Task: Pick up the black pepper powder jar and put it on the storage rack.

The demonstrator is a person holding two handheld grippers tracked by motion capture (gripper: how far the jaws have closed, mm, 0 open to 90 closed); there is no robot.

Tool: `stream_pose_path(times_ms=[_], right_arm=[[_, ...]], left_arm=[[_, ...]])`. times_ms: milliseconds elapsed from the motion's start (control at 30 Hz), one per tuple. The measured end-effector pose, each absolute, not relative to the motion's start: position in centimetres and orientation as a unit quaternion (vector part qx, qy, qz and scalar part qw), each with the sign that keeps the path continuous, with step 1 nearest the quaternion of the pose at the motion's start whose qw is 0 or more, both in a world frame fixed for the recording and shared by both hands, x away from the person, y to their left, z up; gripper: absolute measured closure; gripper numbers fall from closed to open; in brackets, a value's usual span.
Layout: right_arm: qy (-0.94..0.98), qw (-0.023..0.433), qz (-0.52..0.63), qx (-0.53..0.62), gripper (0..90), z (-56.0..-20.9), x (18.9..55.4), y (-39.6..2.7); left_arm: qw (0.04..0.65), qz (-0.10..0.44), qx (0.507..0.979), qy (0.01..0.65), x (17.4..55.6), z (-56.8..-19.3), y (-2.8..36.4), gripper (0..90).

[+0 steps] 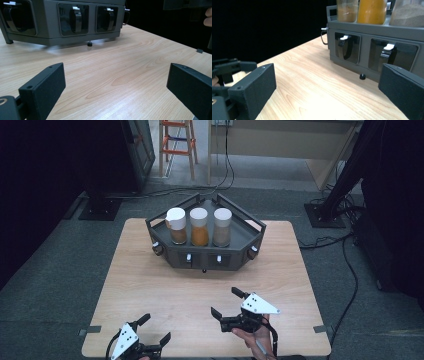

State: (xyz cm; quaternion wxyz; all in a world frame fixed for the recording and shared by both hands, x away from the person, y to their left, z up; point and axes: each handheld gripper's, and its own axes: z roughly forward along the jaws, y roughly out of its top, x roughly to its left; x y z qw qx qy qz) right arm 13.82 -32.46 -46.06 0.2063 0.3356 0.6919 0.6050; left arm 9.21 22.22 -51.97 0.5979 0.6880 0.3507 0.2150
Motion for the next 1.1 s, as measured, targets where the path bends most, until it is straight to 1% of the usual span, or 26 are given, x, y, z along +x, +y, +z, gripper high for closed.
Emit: stream_pose_path(times_ms=[233, 300, 567, 1100], right_arm=[[0.697, 0.196, 0.602, 0.337, 1.3, -47.1, 13.6, -32.4], [0.699, 0.199, 0.600, 0.333, 1.3, -47.3, 13.4, -32.4], [0.699, 0.185, 0.605, 0.333, 1.3, -47.8, 13.3, -32.4], [0.709, 0.170, 0.592, 0.342, 1.3, -48.9, 13.7, -32.3]], left_arm=[[0.598, 0.216, 0.687, 0.352, 9.2, -51.9, 22.3, 1.8], [0.598, 0.216, 0.687, 0.352, 9.2, -51.9, 22.3, 1.8], [0.599, 0.213, 0.686, 0.354, 9.4, -51.9, 22.3, 1.8], [0.600, 0.216, 0.684, 0.354, 9.3, -51.9, 22.4, 1.9]])
